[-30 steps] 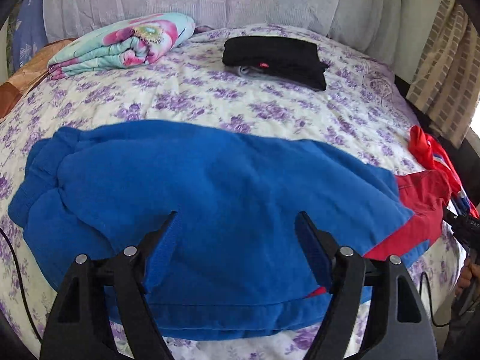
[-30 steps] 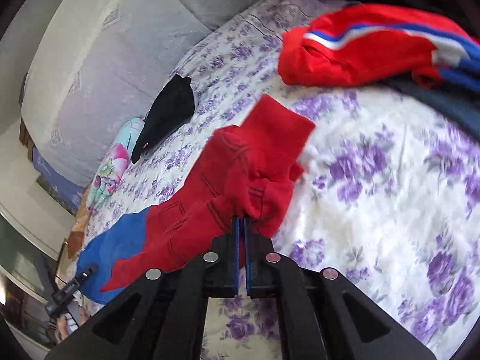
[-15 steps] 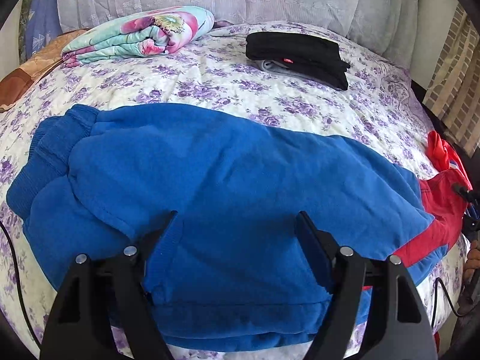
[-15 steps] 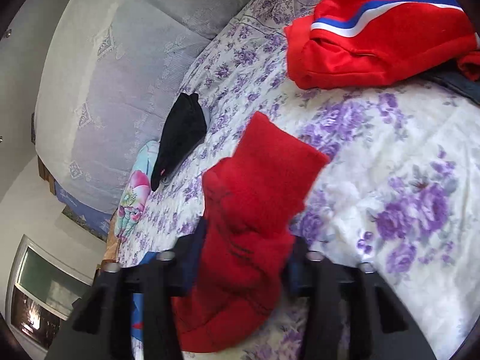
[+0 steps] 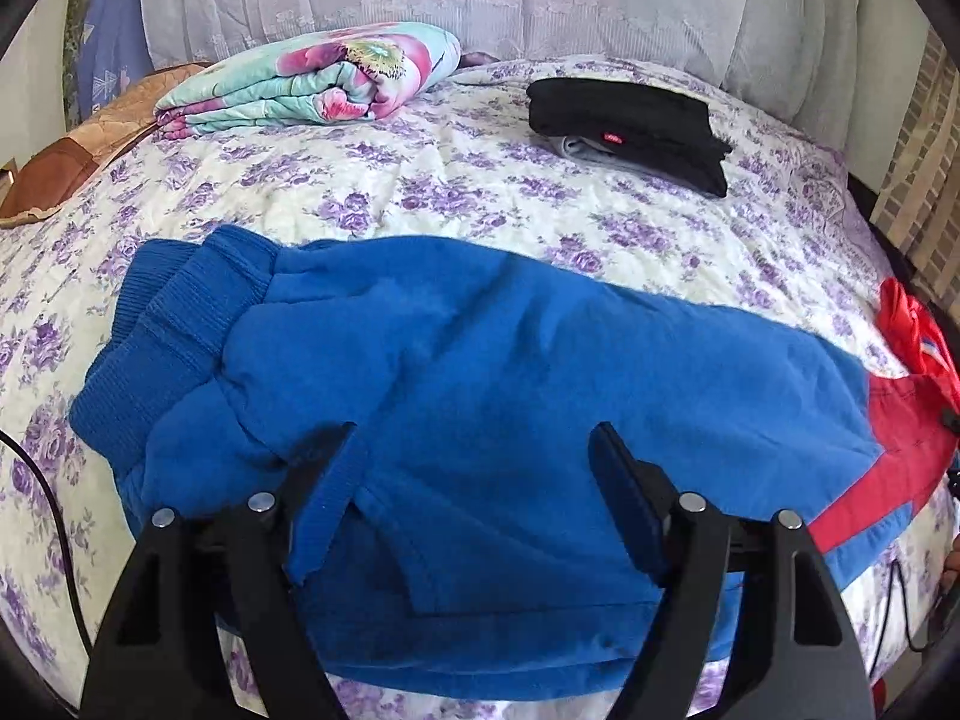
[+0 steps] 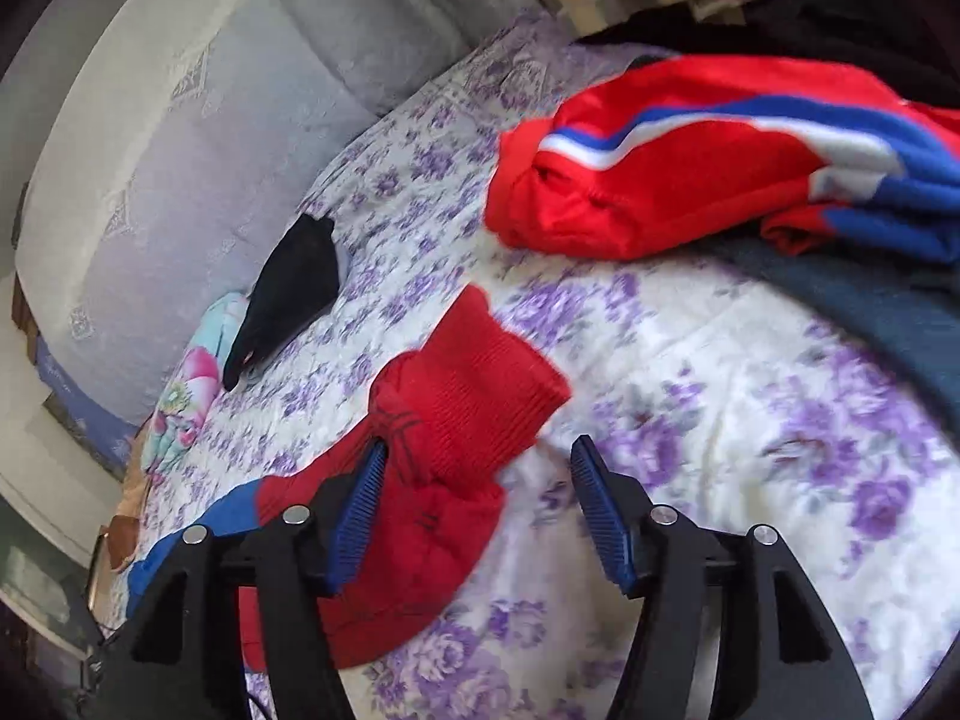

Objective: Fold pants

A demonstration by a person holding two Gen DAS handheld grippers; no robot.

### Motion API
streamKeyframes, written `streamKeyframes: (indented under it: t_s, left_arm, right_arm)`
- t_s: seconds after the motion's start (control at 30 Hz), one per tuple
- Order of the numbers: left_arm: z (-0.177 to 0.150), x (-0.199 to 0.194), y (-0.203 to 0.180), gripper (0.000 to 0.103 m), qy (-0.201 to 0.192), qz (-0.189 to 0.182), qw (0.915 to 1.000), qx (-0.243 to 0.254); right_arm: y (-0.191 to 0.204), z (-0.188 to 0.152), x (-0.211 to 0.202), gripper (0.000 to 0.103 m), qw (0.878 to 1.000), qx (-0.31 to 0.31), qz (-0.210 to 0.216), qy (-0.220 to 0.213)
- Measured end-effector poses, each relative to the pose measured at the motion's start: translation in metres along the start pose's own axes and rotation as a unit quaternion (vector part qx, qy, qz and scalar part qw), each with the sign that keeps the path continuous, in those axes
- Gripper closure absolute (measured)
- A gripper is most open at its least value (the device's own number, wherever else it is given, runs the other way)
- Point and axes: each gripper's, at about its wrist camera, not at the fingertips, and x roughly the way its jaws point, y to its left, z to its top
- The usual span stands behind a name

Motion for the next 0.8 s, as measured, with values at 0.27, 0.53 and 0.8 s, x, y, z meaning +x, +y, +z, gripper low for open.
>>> streamKeyframes:
  t_s: [0.27,0.53,0.8]
  left_arm:
    - [0.011,-0.003,-0.056,0.024,-0.014,-0.04,0.9959,0.081]
    - [-0.005,0.021,-0.039,0.024,0.029,0.003,0.9982,0.053]
    - [0.001,0.009,0.01,0.02,-0.003,-0.007,0.9999,0.008]
  right_arm:
    - [0.109,-0.007,-0.021,0.048,0.982,-0.161,0.101,-0.013]
    - [0.261,-0.082,0.112,0.053,0.907,-0.297,0.206,0.216]
    - [0.283,-0.062,0.134,0.052,0.888,-0.298,0.216,0.277]
